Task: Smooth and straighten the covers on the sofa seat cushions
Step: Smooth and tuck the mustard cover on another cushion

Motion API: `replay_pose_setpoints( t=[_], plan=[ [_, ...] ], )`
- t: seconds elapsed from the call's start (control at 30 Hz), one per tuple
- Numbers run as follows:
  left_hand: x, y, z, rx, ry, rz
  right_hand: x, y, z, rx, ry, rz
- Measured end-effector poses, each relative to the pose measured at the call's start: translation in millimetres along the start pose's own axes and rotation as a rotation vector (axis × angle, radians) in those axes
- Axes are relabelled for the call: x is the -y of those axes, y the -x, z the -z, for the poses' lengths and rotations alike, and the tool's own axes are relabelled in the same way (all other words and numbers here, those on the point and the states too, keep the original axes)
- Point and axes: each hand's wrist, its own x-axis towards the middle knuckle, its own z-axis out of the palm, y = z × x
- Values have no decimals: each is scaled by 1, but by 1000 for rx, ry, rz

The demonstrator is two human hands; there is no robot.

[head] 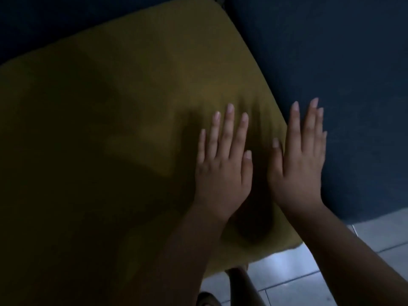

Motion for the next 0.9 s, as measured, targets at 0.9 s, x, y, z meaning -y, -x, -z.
replay_pose_setpoints(
  t=[0.9],
  plan=[
    [72,144,1,-58,-50,177,56,112,-16,150,74,193]
  ],
)
